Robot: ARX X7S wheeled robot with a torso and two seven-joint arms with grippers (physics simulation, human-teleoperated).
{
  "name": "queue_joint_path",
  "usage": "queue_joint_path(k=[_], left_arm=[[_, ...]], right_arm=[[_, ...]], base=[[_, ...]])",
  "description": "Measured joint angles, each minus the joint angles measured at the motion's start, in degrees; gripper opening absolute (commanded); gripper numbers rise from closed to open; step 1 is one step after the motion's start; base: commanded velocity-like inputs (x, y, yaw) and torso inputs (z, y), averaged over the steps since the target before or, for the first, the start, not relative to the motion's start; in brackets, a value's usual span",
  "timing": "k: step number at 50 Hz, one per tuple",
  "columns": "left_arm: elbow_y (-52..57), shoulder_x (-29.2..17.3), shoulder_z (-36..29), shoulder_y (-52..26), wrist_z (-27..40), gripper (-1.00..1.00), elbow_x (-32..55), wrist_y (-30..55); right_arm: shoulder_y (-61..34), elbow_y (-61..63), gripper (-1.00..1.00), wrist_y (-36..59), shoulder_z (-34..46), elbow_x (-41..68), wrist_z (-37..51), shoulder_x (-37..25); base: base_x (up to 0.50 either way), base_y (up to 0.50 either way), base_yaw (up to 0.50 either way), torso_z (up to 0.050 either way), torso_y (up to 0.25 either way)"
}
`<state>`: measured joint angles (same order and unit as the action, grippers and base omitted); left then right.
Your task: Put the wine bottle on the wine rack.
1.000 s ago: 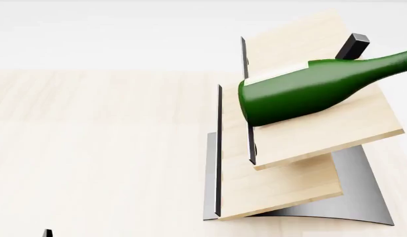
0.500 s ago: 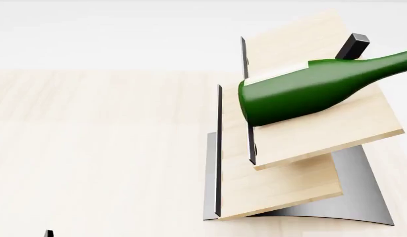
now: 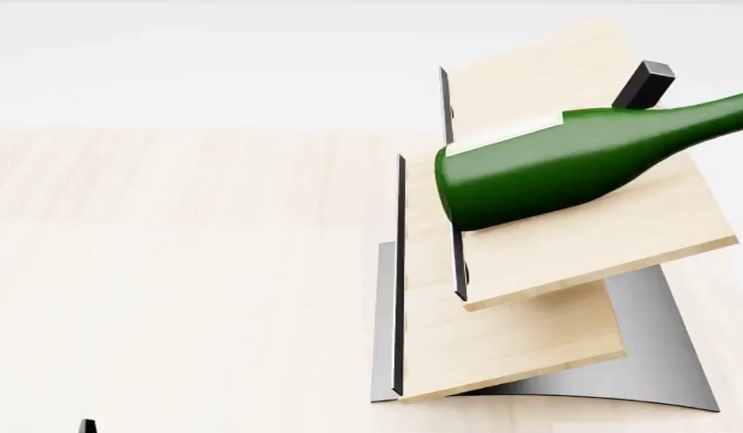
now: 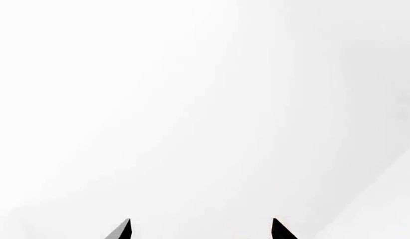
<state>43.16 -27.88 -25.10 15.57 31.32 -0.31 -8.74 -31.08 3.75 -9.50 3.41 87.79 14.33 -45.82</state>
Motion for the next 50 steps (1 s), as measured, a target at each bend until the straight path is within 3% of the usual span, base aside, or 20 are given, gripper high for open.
queue_joint_path(k=[29, 50], left_arm=[[-0.6, -0.2, -0.5, 0.1, 0.4, 1.0, -0.4, -0.7], [-0.5, -0.3, -0.7, -0.1, 0.5, 1.0, -0.4, -0.5]], right_arm=[[13.9, 24.6, 1.0, -8.8, -10.1, -26.3, 18.0, -7.5], [25.3, 37.2, 1.0, -10.5, -22.7, -34.8, 23.7, -9.5]], base=[[0.0, 0.0, 0.0, 0.0, 0.0], [0.0, 0.0, 0.0, 0.0, 0.0]])
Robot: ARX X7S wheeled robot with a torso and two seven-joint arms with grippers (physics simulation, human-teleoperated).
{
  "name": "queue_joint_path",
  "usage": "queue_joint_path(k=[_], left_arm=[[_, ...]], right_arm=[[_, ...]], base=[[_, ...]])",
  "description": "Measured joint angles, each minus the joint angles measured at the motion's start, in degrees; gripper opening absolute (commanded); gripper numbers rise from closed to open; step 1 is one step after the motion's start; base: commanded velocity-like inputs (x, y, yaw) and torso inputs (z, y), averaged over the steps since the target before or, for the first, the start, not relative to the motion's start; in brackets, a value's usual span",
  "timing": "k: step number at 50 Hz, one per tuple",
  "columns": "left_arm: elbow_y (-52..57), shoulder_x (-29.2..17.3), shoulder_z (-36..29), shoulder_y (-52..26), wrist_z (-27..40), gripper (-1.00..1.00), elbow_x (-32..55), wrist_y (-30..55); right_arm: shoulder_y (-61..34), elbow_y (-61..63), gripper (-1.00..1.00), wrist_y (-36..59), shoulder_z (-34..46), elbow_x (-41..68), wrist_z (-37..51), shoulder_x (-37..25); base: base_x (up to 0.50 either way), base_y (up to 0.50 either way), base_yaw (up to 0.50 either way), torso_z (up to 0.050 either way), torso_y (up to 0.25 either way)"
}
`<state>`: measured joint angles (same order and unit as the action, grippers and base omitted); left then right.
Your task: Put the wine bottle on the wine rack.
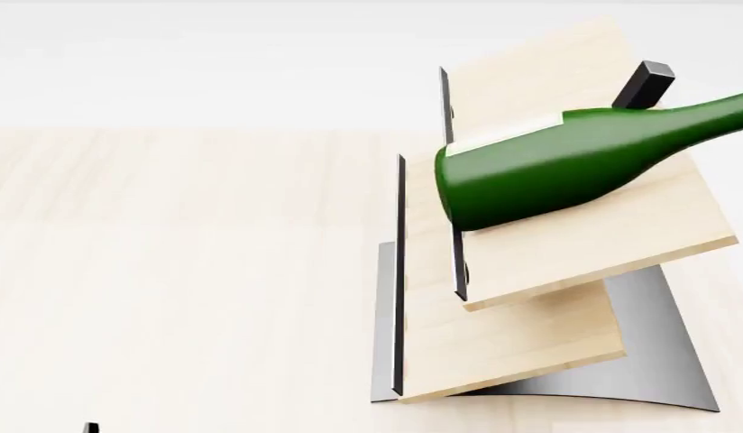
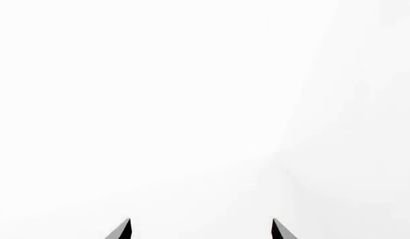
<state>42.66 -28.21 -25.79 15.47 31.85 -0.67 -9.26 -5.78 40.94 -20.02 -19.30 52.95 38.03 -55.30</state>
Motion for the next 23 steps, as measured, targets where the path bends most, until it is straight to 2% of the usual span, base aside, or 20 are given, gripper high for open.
queue_joint_path(k=[23], left_arm=[[0.0, -0.2, -0.3, 0.0, 0.2, 1.0, -0.1, -0.1]], right_arm=[[12.1, 10.3, 1.0, -1.9, -15.6, -0.2, -2.2, 2.3]], base=[[0.0, 0.0, 0.0, 0.0, 0.0]])
